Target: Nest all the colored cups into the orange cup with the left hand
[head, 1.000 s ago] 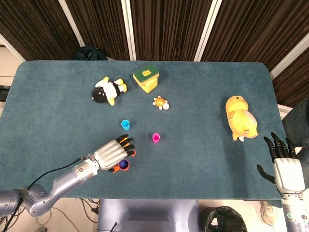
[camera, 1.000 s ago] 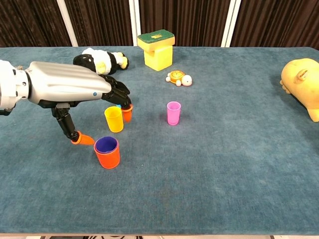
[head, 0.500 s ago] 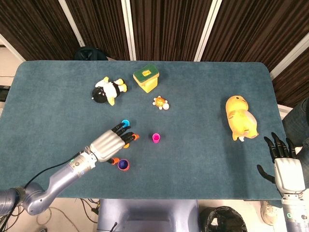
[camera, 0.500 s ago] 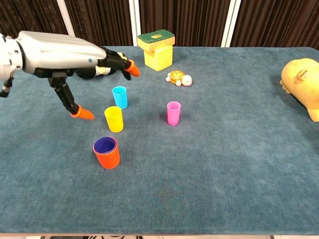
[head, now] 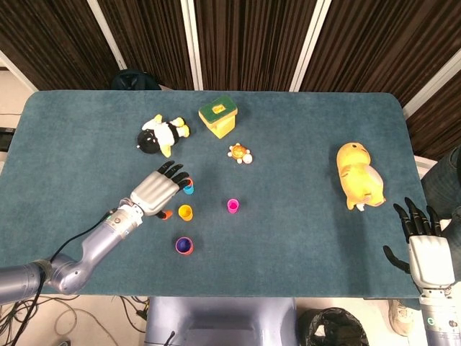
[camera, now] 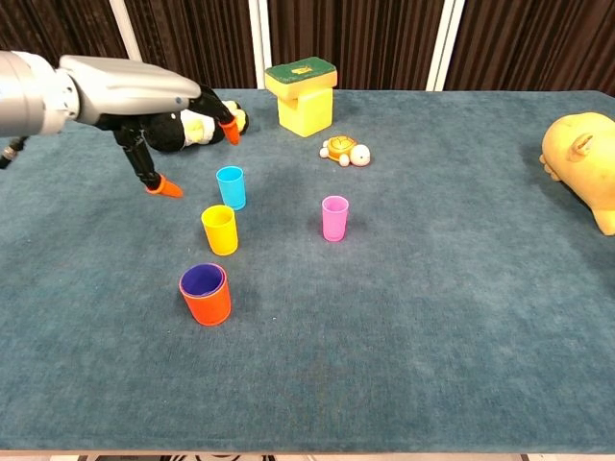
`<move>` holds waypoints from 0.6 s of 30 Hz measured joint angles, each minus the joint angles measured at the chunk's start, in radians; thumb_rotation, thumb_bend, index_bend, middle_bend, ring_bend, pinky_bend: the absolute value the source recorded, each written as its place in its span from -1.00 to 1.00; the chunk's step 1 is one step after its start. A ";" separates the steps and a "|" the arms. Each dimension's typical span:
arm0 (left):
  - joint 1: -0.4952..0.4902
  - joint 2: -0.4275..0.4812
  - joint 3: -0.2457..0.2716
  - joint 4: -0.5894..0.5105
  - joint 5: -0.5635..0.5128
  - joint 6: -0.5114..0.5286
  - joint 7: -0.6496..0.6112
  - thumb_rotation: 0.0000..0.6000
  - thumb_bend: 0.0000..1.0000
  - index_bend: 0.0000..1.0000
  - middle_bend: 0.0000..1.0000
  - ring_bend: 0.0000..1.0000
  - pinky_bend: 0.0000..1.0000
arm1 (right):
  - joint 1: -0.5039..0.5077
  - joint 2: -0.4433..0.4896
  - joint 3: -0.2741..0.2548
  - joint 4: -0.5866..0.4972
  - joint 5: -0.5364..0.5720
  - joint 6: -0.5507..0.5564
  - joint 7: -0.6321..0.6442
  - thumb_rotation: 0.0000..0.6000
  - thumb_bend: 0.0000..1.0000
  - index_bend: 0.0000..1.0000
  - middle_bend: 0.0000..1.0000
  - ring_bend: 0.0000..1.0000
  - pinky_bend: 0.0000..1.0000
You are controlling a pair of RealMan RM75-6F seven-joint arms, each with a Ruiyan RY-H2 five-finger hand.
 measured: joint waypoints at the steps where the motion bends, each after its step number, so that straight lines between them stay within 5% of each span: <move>1: -0.002 -0.006 0.000 0.004 -0.001 -0.001 0.001 1.00 -0.66 -0.49 -0.71 -1.00 -1.00 | 0.000 0.000 0.000 0.000 0.000 0.000 0.000 1.00 -0.38 -0.76 -0.92 -0.70 -1.00; 18: -0.009 -0.061 0.038 0.050 0.007 -0.013 0.024 1.00 -0.64 -0.24 -0.67 -1.00 -1.00 | -0.002 -0.001 0.002 -0.001 0.005 0.000 0.002 1.00 -0.38 -0.76 -0.92 -0.70 -1.00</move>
